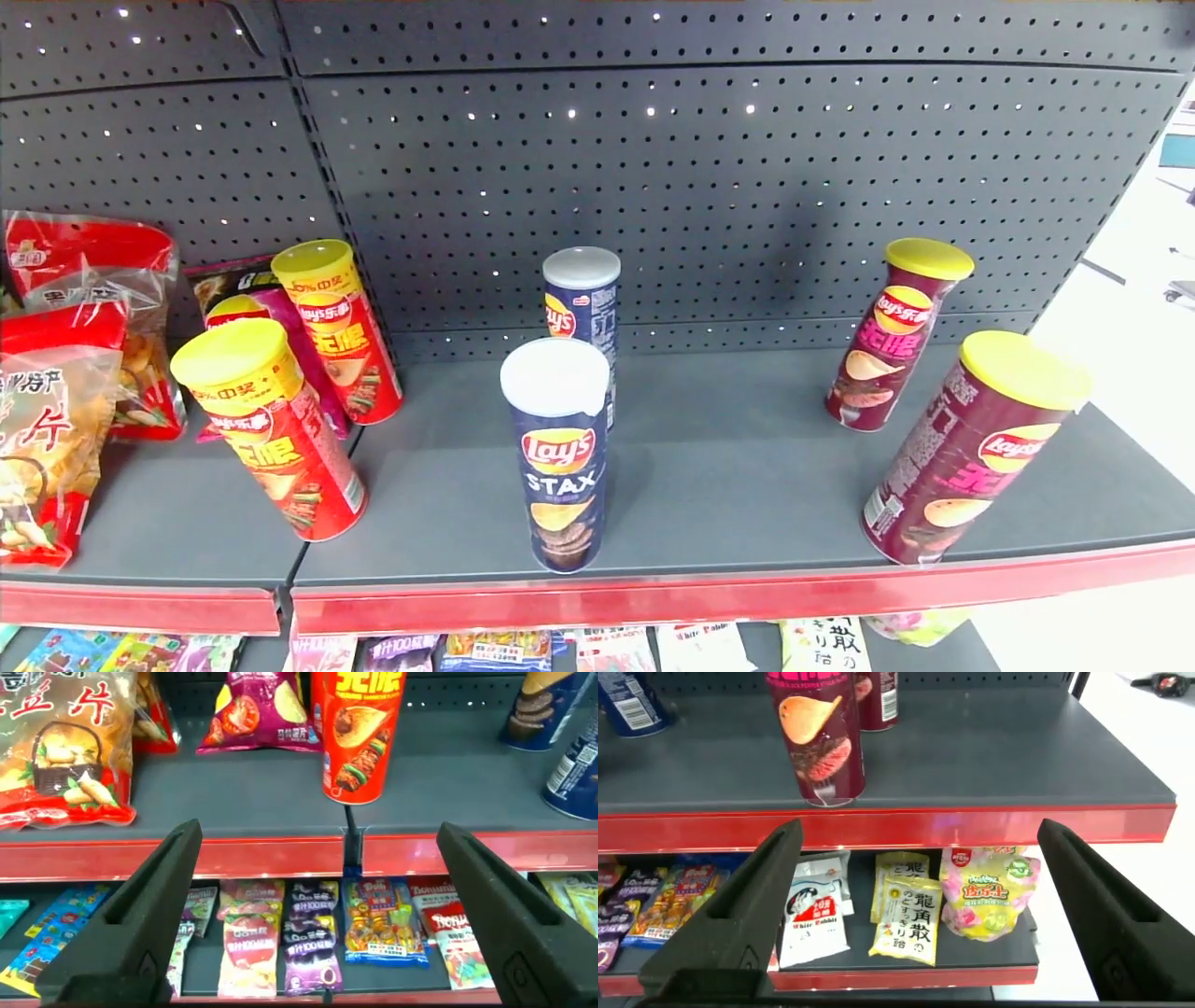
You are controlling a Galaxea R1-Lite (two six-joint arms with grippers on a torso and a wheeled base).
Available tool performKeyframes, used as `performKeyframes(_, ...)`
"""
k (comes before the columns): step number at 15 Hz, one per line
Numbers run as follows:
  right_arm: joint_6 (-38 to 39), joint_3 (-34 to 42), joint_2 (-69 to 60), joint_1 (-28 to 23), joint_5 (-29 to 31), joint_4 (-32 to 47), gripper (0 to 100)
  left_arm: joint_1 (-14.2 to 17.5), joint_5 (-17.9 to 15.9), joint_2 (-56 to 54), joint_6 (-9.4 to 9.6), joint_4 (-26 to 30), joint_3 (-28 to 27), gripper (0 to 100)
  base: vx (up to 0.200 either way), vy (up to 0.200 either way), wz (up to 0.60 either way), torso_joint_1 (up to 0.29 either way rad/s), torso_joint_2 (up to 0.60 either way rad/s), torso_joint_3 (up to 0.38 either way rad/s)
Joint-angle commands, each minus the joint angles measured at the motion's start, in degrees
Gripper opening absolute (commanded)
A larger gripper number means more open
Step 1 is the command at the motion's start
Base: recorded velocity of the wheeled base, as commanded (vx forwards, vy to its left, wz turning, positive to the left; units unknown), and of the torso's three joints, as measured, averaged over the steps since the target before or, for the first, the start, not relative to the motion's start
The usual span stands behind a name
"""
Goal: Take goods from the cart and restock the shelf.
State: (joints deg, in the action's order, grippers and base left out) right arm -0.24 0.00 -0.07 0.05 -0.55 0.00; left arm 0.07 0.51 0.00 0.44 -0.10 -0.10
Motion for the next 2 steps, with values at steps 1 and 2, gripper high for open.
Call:
performKeyframes(1, -0.11, 0.00, 0.07, 0.04, 0.02, 0.00, 100, 0.01, 0.02, 0.00, -0.09, -0.08, 0.01, 100, 0.000, 0.000, 0.00, 0.000, 0.00, 0.000)
performKeyframes(2, -0.11, 0.00, 0.07, 0.04, 0.02, 0.00, 100, 0.01, 0.02, 0.00, -0.09, 0.01, 0.01, 100, 0.000, 0.000, 0.00, 0.000, 0.00, 0.000)
